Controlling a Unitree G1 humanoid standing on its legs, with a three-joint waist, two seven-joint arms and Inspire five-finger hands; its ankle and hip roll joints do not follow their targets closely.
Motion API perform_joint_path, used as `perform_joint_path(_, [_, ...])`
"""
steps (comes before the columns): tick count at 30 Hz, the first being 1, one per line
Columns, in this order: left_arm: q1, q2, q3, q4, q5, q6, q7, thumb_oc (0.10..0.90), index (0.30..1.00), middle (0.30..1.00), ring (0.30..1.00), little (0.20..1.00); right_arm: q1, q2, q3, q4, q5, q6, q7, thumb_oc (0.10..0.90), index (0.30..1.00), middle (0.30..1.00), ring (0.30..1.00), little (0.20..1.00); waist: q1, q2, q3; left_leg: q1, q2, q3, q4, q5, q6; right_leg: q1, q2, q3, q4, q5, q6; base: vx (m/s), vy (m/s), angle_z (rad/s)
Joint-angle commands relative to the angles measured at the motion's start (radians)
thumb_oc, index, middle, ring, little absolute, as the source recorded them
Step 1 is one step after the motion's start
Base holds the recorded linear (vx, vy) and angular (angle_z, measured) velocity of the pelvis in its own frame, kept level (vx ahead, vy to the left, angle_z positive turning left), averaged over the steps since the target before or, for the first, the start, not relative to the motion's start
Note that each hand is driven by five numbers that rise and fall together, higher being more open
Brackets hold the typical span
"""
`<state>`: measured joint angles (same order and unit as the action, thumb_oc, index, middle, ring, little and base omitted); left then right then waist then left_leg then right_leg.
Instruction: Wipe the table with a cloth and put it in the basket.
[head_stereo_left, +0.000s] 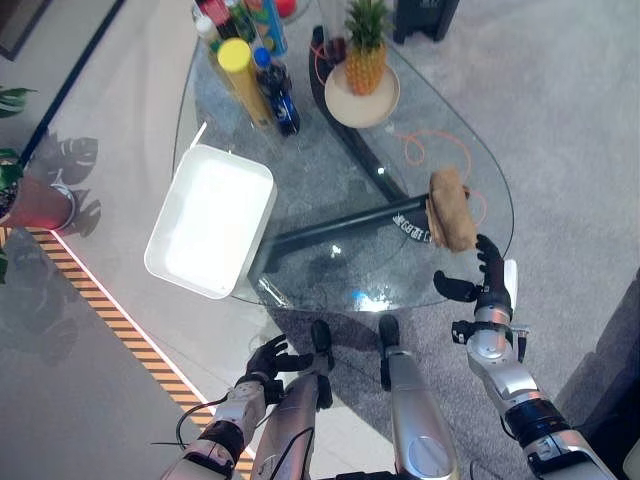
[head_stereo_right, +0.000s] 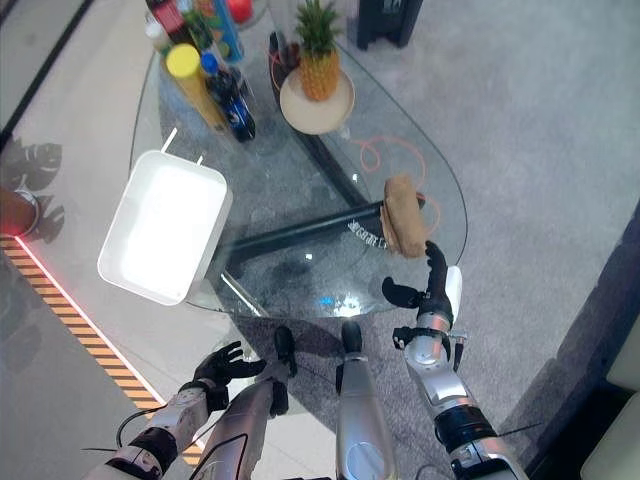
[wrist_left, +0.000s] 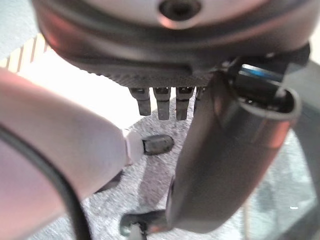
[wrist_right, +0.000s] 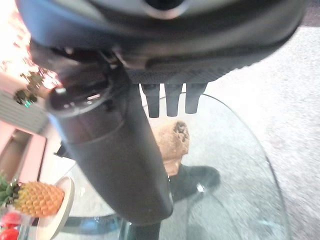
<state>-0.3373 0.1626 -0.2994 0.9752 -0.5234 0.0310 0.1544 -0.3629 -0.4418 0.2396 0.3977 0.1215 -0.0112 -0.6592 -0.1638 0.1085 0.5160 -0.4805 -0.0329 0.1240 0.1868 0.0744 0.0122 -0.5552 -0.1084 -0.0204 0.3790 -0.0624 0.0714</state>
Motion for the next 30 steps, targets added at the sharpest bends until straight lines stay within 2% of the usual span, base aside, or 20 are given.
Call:
perform_joint_path(1, [0.006, -0.032, 0.022, 0.046, -0.122, -0.028, -0.009, 0.800, 0.900, 0.900, 0.900, 0.900, -0.041, -0.072, -0.007, -0.159, -0.065, -0.057, -0.133, 0.800, 0.900, 0.900, 0.900, 0.900, -0.033, 0.006, -0.032, -0.077, 0.011, -0.051, 0.135, -0.095, -0.025, -0.048, -0.023, -0.053, 0.035, -0.011, -0.025, -0.03, 0.078, -0.12])
perform_joint_path(2, [0.006, -0.035, 0.037, 0.080, -0.069, -0.049, 0.034, 0.800, 0.900, 0.900, 0.900, 0.900, -0.056, -0.080, -0.004, -0.154, -0.057, -0.068, -0.150, 0.800, 0.900, 0.900, 0.900, 0.900, -0.034, 0.009, -0.023, -0.096, 0.010, -0.055, 0.143, -0.092, -0.026, -0.064, -0.026, -0.054, 0.044, -0.013, -0.029, -0.03, 0.049, -0.07])
perform_joint_path(5, [0.006, -0.023, 0.020, 0.165, -0.096, -0.165, -0.048, 0.800, 0.900, 0.900, 0.900, 0.900, -0.124, -0.108, 0.007, -0.113, -0.038, -0.089, -0.218, 0.800, 0.900, 0.900, 0.900, 0.900, -0.029, 0.025, 0.004, -0.149, 0.006, -0.057, 0.170, -0.086, -0.034, -0.114, -0.032, -0.045, 0.058, -0.007, -0.029, -0.01, 0.042, -0.01])
perform_joint_path(10, [0.014, -0.031, -0.017, 0.162, -0.095, -0.238, -0.062, 0.800, 0.900, 0.900, 0.900, 0.900, -0.225, -0.123, 0.008, -0.092, -0.033, -0.070, -0.288, 0.800, 0.900, 0.900, 0.900, 0.900, -0.008, 0.042, 0.004, -0.225, 0.001, -0.060, 0.191, -0.084, -0.033, -0.190, -0.033, -0.030, 0.059, 0.005, -0.027, 0.00, 0.000, 0.00])
perform_joint_path(17, [0.039, -0.025, -0.049, 0.078, -0.091, -0.248, -0.059, 0.800, 0.900, 0.900, 0.900, 0.900, -0.338, -0.182, 0.003, -0.147, -0.030, 0.018, -0.341, 0.800, 0.900, 0.900, 0.900, 0.900, 0.018, 0.074, 0.004, -0.317, -0.008, -0.073, 0.210, -0.072, -0.029, -0.293, -0.029, 0.002, 0.073, 0.020, -0.022, 0.03, 0.010, 0.02])
perform_joint_path(23, [0.057, -0.008, -0.057, 0.044, -0.078, -0.250, -0.084, 0.800, 0.900, 0.900, 0.900, 0.900, -0.412, -0.219, 0.011, -0.154, 0.008, 0.075, -0.333, 0.800, 0.900, 0.900, 0.900, 0.900, 0.036, 0.092, 0.004, -0.381, -0.016, -0.088, 0.234, -0.068, -0.027, -0.360, -0.027, 0.031, 0.088, 0.033, -0.013, 0.04, 0.004, 0.06])
perform_joint_path(27, [0.060, 0.000, -0.062, 0.032, -0.077, -0.257, -0.094, 0.800, 0.900, 0.900, 0.900, 0.900, -0.446, -0.225, 0.021, -0.142, 0.035, 0.092, -0.330, 0.800, 0.900, 0.900, 0.900, 0.900, 0.044, 0.098, 0.004, -0.417, -0.019, -0.092, 0.251, -0.070, -0.027, -0.395, -0.028, 0.043, 0.097, 0.039, -0.008, 0.04, 0.000, 0.08])
perform_joint_path(30, [0.060, 0.007, -0.067, 0.026, -0.075, -0.256, -0.095, 0.800, 0.900, 0.900, 0.900, 0.900, -0.467, -0.219, 0.031, -0.125, 0.060, 0.121, -0.372, 0.800, 0.900, 0.900, 0.900, 0.900, 0.050, 0.101, 0.004, -0.443, -0.021, -0.094, 0.264, -0.071, -0.027, -0.422, -0.025, 0.054, 0.107, 0.043, -0.004, 0.03, -0.007, 0.10])
